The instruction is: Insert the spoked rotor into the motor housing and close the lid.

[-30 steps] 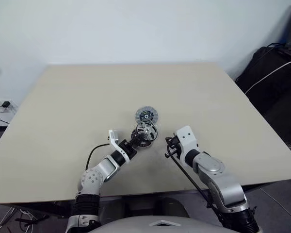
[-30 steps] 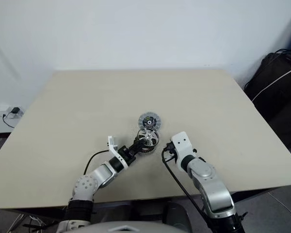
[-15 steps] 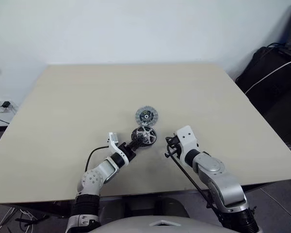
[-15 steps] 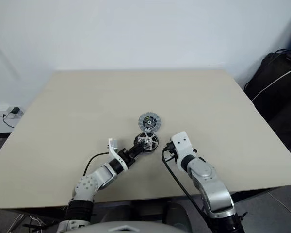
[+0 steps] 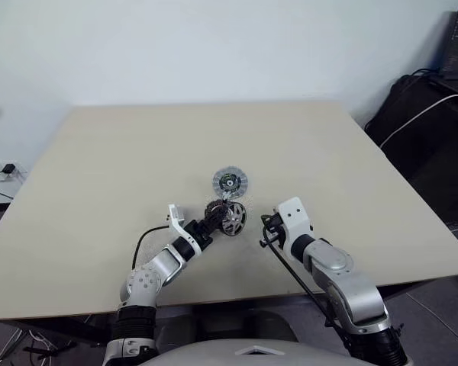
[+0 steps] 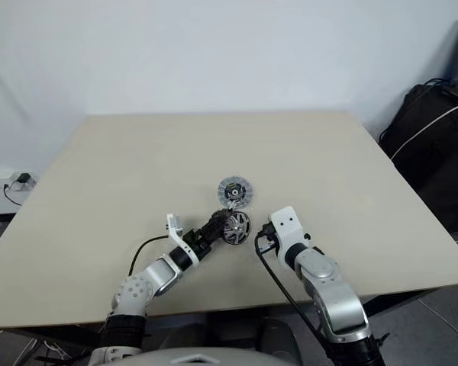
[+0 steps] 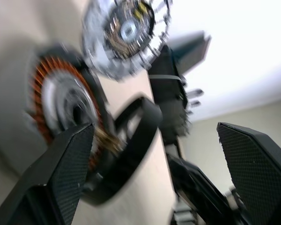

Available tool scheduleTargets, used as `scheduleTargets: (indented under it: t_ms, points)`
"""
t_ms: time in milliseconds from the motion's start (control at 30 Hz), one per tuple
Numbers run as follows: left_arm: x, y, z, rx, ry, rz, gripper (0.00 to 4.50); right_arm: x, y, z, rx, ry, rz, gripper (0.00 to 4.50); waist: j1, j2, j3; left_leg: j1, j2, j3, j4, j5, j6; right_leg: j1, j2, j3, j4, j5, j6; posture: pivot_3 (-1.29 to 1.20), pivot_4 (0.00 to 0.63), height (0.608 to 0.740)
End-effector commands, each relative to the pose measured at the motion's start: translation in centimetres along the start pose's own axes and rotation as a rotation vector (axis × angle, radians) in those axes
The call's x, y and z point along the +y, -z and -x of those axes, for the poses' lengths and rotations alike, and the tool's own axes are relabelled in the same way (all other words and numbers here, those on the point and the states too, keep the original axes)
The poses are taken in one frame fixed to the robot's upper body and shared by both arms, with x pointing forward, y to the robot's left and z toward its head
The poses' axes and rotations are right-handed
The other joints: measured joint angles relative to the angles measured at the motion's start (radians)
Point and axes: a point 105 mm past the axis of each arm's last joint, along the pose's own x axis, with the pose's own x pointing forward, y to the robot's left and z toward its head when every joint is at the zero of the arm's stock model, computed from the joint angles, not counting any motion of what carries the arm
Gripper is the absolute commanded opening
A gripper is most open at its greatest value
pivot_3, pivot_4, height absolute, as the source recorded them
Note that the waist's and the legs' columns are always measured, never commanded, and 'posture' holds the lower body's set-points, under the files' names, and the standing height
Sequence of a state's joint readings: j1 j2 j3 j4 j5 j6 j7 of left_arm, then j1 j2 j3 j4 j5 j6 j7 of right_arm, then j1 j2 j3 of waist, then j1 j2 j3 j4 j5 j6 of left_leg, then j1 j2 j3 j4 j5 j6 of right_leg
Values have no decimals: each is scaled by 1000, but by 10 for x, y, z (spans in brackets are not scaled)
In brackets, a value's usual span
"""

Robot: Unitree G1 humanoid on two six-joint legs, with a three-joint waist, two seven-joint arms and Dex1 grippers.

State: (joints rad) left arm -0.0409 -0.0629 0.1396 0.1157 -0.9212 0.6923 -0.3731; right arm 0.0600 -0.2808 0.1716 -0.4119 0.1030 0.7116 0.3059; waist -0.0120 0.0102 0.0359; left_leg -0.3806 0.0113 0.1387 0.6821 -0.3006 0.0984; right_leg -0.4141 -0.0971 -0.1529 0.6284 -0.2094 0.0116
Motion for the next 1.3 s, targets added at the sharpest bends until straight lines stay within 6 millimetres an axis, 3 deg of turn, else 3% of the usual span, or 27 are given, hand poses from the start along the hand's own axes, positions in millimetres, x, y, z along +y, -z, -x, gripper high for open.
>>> scheduleTargets:
  t_ms: [33,167,233,433,467,567,633,700,900,1300]
  points:
    - [-8,-12,3,-57,19,-123,4482,0,-15,2,-51,-5,14,0,1,0,0,0,0,0,0,0,0,0,0,0,0,0,0,0,0,740]
    - [-18,-24,8,-123,62,-178,4482,1,-13,1,-45,-10,7,0,3,0,0,-5,-1,0,0,1,-1,-5,0,0,-1,-1,-3,0,0,740]
    - [-21,-27,11,-139,68,-189,4093,1,-12,0,-42,-13,4,0,5,-1,-1,-14,-1,0,0,0,0,-13,0,0,0,2,-9,0,0,740]
    - [-21,-34,23,-147,39,-293,2222,5,-12,-1,-40,-30,4,0,1,-1,0,-19,-2,1,0,1,-1,-12,2,0,-1,1,0,0,0,740]
    - [-19,-35,26,-148,16,-339,1758,6,-11,-1,-38,-36,5,0,1,-1,0,-19,-2,1,0,1,-2,-12,2,0,-1,0,0,0,0,740]
    - [-11,-38,34,-144,-79,-514,945,12,-10,1,-32,-84,-11,0,1,0,0,-16,-2,1,0,2,-3,-13,2,0,-1,-1,-2,0,0,740]
    - [-4,-41,39,-149,-148,-650,945,16,-7,2,-22,-119,-17,0,2,0,0,-13,-1,1,0,2,-4,-13,2,0,-1,-1,-3,0,0,740]
    - [1,-46,44,-179,-202,-746,911,20,-4,3,-10,-152,-19,370,3,0,0,-13,-1,1,0,2,-4,-13,1,0,-1,-1,-2,0,0,740]
    - [12,-46,52,-200,-279,-810,911,23,1,-3,22,-163,12,2204,5,0,0,-14,-2,1,0,2,-3,-14,0,0,-1,0,-3,0,0,740]
    - [16,-45,55,-209,-317,-804,911,21,3,-22,30,-154,20,2204,4,0,0,-15,-1,1,1,2,-2,-13,0,0,0,0,-3,0,0,740]
